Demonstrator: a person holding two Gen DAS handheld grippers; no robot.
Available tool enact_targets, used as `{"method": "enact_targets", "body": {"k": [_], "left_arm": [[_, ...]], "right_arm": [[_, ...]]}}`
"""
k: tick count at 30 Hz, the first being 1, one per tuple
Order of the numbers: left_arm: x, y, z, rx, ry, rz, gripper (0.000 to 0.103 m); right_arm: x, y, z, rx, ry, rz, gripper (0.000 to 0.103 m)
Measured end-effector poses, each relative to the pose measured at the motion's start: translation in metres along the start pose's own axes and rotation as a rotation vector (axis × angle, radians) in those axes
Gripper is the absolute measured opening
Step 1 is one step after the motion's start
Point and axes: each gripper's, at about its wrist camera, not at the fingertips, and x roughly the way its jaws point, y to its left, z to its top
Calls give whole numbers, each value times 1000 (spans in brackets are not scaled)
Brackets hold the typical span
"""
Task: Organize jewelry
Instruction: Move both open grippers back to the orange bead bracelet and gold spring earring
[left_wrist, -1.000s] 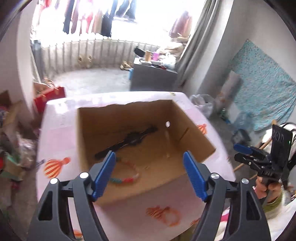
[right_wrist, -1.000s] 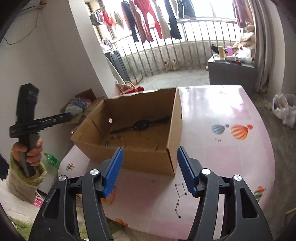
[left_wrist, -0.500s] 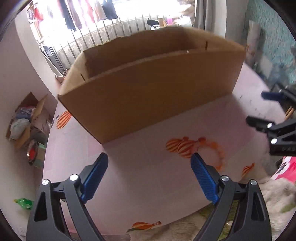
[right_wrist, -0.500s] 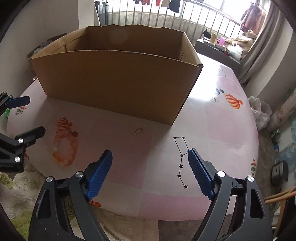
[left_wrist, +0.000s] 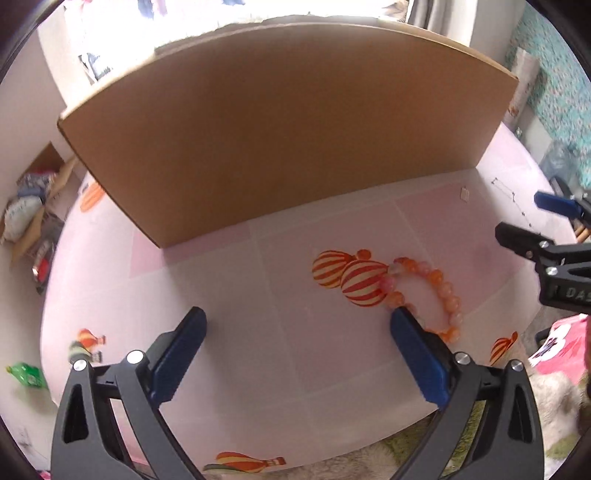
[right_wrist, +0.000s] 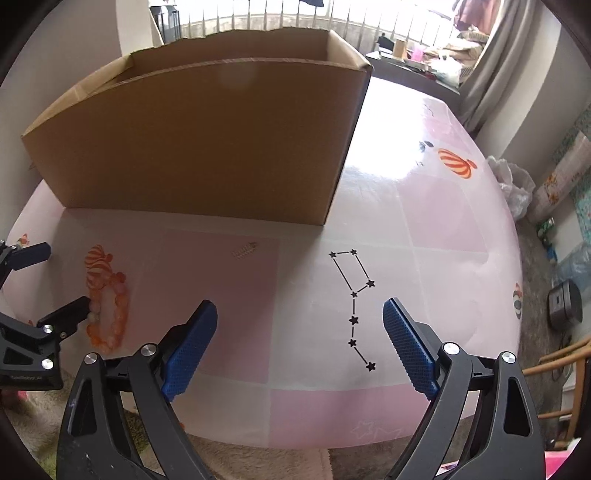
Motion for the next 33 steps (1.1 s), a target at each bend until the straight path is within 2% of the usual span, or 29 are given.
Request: {"method": "enact_targets", "body": {"k": [6,11,19,33], "left_arm": [[-2,0,0,-5,-2,1,98],[1,8,2,-6,0,-5,98],[3,8,3,-8,1,-6,98],[4,6,2,-8,-4,-4,98]], "right_arm": [[7,-1,3,16,26,20,95],[13,-8,7,65,59,72,95],[5,3,2,56,67,72,95],[13,2,1,56,53,71,95]]}}
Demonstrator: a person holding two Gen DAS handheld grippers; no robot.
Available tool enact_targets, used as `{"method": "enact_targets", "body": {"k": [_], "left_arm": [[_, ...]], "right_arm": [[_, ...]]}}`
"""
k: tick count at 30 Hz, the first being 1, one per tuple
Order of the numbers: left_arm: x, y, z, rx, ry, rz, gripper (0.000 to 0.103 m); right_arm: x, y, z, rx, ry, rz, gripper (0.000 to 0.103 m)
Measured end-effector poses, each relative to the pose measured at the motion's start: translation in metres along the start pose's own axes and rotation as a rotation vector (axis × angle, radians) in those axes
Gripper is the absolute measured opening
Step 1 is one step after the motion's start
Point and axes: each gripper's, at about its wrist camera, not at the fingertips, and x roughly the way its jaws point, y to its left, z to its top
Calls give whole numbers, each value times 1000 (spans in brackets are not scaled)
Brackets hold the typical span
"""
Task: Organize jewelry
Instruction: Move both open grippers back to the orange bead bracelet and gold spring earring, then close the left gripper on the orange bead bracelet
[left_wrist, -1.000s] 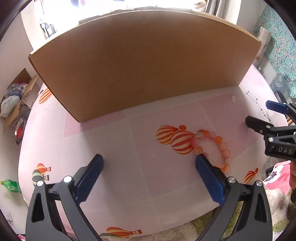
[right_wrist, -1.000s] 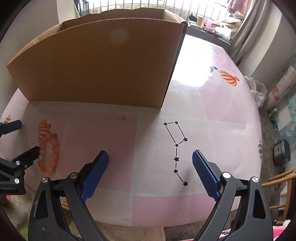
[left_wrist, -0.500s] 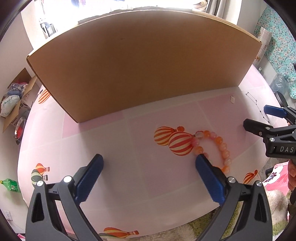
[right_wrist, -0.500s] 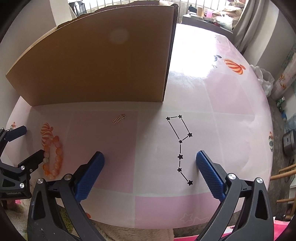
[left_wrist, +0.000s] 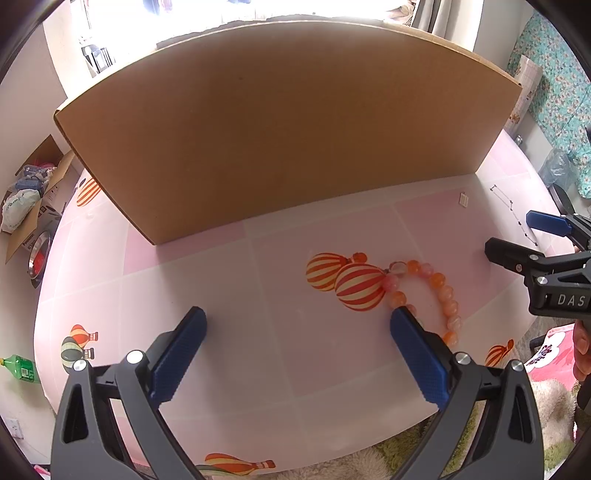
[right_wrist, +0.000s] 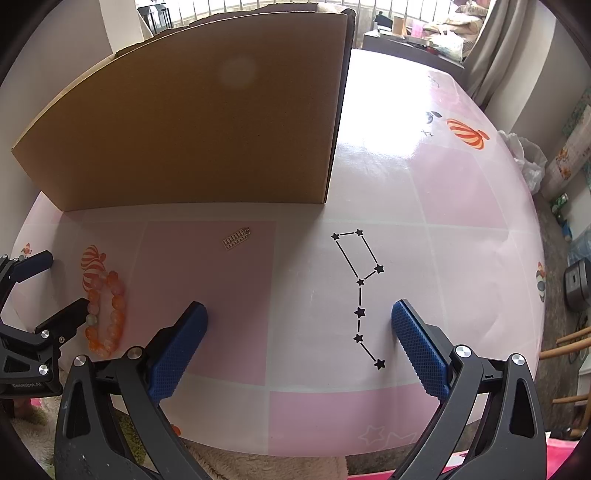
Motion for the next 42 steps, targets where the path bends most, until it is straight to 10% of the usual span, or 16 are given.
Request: {"method": "enact_targets", "body": {"k": [12,20,28,42], "left_arm": [[-31,0,-10,66,-175,-134,97],[-29,-47,-8,286,-168,-144,59],[-20,-47,2,242,-121,-170,24],[-3,-43,5,255,-96,-157,10]], "right_arm": [[-5,-2,-2,9,-10,-5,95],[-4,-4,-7,15,-34,-9,95],[-5,-1,-9,6,-64,-7,95],[-9,0,-17,-27,-97,15,95]]}}
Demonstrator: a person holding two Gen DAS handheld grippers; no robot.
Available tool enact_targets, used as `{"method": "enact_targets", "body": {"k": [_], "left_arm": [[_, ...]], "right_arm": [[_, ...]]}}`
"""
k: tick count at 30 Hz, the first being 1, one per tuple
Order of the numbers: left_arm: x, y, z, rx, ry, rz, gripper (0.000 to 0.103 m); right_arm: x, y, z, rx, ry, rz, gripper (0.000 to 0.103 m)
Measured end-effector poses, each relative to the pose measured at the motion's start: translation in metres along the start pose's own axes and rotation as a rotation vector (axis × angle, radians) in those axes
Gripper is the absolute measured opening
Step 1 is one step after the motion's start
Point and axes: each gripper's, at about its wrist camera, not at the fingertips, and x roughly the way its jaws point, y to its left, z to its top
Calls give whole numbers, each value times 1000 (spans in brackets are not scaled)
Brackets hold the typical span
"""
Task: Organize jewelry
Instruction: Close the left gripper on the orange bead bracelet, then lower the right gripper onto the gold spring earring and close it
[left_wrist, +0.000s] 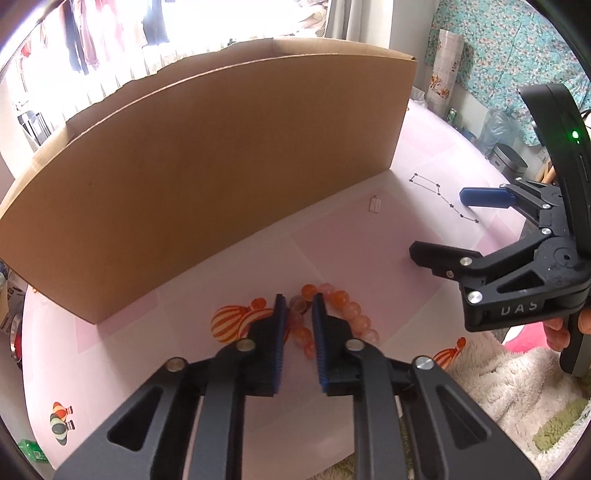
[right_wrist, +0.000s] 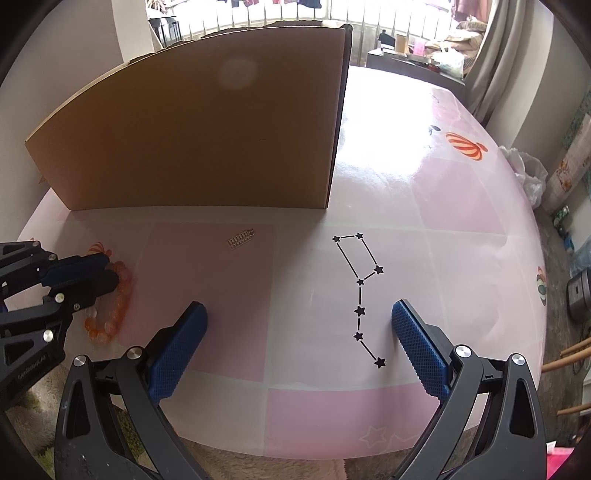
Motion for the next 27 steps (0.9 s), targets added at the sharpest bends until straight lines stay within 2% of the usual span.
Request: {"method": "enact_targets", "body": {"k": [6,8,10,11,13,15,19,21,27], "left_arm": [[0,3,-2,-6,-16,-14,9],[-1,5,-4,-14,-24,-12,9],[-4,7,-4,-25,-38,-6,9],[-4,8,-4,-30,-41,1,9],[-7,12,-5,-37,-49,16,9],[-8,16,-7,-42,-49,34,9],[-6,23,-10,-63,-45,41,9],[-5,25,-11,-70,-42,33,9],[-3,26,-10,-54,-39,27,9]], "right_arm": [[-2,-7,3,-7,-2,38,95],[-7,-10,4,13,-21,71,92],[-12,-10,6,25,-46,107,80],[-14,-10,7,25,-55,115,78],[-17,-8,9,20,-74,137,68],[-17,-5,12,11,-86,165,61],[-10,6,21,-60,-83,198,48],[-5,9,23,-102,-72,209,37],[10,10,33,-205,-53,210,25]]}}
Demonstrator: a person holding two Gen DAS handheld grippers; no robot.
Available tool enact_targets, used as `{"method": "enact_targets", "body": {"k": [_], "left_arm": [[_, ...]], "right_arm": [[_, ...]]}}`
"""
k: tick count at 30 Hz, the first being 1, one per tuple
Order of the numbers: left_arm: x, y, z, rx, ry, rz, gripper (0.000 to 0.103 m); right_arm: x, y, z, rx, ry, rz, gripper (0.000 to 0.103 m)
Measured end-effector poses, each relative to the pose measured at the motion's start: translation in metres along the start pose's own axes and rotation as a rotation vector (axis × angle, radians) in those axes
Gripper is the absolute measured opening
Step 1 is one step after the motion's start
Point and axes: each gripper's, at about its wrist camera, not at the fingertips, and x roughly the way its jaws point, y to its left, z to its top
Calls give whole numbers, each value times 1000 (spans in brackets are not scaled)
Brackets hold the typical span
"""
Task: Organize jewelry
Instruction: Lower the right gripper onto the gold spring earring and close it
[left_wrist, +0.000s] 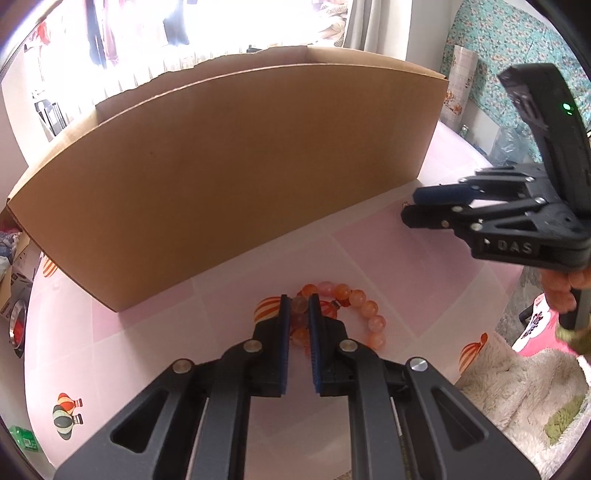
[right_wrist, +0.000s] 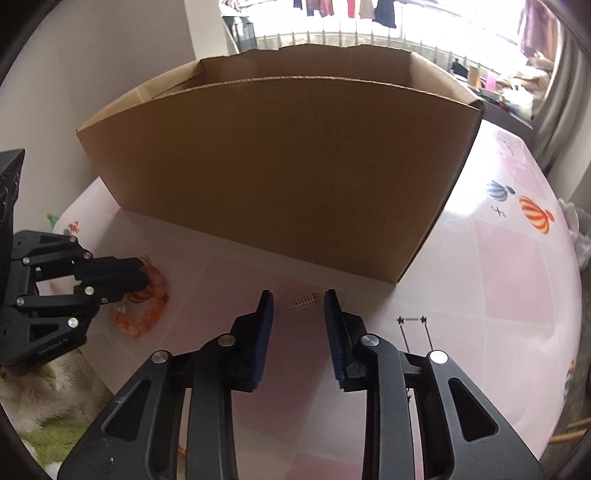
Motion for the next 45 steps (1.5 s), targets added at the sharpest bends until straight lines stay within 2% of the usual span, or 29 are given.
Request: {"method": "enact_targets", "body": {"k": [11,15,20,22,30,32,33,34,35,36,37,39,40,42,45], "left_arm": [[1,0,1,5,-1,1,9],[2,0,2,6,-2,2,9],[2,0,3,6,-3,3,9],[2,1,3,5,-4,2,9],[3,-1,3,4,-4,3,9],[3,-1,3,5,-4,4,9],[4,-1,3,5,-4,5,9],[4,-1,4,5,-4,4,9],[3,-1,4,5,-4,4,9],[4,-1,4,6,-3,4,9],[4,-1,3,6,-3,4,9],[4,-1,5,8,-3,5,9],[4,-1,5,8,-2,5,9],[4,-1,5,9,-2,5,9],[5,-1,5,8,-2,3,9]], "right_arm": [[4,7,5,-149,28,22,19],[3,8,3,-169,39,32,13],[0,7,0,-152,34,33,13],[-1,6,0,-136,29,42,0],[-5,5,-2,-95,31,56,0],[-8,5,-1,-84,27,62,3],[-9,6,0,-79,26,65,8],[-10,5,1,-75,24,80,25],[-10,5,2,-69,20,92,33],[-10,7,3,-70,11,91,37],[-9,9,4,-76,10,86,37],[-3,13,5,-84,20,81,33],[-1,15,5,-87,26,76,23],[8,20,4,-97,55,50,13],[9,25,3,-116,49,11,11]]}}
